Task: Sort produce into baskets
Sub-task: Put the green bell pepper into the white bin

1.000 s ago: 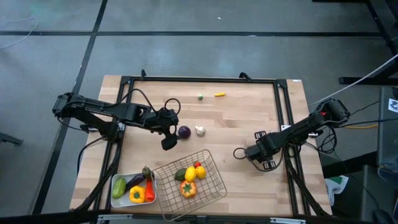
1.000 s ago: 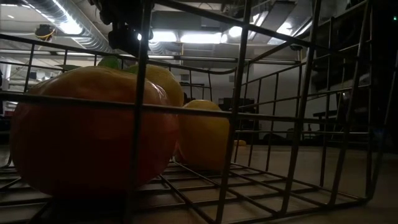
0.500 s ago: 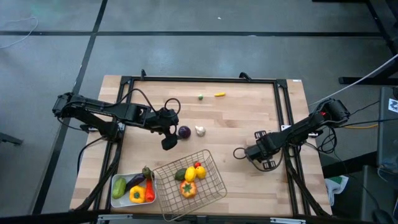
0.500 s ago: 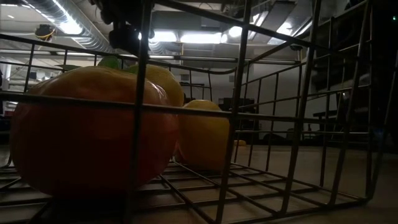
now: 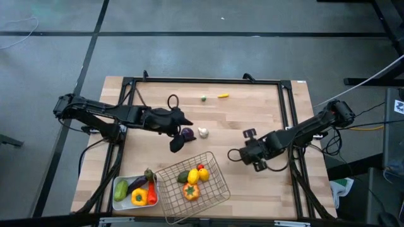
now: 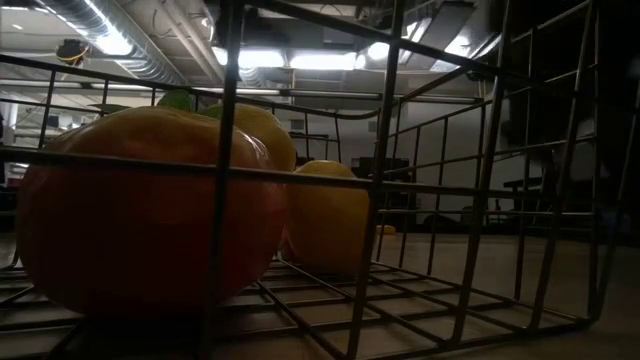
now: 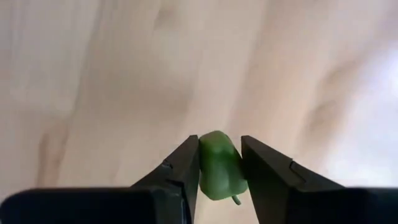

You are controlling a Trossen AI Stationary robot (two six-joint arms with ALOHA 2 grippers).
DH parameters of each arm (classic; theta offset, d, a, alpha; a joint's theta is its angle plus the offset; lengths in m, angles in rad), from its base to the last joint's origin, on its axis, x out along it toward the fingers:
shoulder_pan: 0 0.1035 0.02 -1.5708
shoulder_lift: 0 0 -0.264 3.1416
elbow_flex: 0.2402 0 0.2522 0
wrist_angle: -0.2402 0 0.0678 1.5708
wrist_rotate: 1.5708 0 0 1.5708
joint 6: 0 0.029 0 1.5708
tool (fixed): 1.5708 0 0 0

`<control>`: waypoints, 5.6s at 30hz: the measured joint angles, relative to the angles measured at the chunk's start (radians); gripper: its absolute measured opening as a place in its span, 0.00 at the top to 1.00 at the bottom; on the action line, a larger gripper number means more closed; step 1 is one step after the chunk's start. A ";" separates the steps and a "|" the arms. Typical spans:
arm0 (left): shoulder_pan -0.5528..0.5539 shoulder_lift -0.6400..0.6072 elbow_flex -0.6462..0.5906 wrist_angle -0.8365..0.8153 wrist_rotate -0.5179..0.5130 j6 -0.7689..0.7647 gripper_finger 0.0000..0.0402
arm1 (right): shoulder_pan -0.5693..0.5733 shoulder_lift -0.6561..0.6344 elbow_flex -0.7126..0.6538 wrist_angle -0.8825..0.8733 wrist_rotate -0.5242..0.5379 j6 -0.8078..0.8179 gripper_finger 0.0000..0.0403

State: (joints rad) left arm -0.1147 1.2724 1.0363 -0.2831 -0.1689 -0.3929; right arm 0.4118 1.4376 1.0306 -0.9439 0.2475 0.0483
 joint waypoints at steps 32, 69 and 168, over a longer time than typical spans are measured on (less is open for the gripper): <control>-0.148 0.000 0.000 0.429 0.001 0.610 0.14 | 0.000 0.000 0.401 0.833 -0.110 -0.664 0.71; -0.188 0.137 0.000 0.977 0.002 0.815 0.14 | 0.000 0.000 0.401 1.136 -0.064 -0.566 0.71; -0.147 0.214 0.000 0.919 -0.091 0.706 1.00 | -0.001 0.020 0.400 0.882 0.178 -0.150 0.71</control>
State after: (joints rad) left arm -0.2619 1.4860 1.0367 0.6361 -0.2596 0.3134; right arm 0.4110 1.4578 1.4311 -0.0623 0.4259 -0.1020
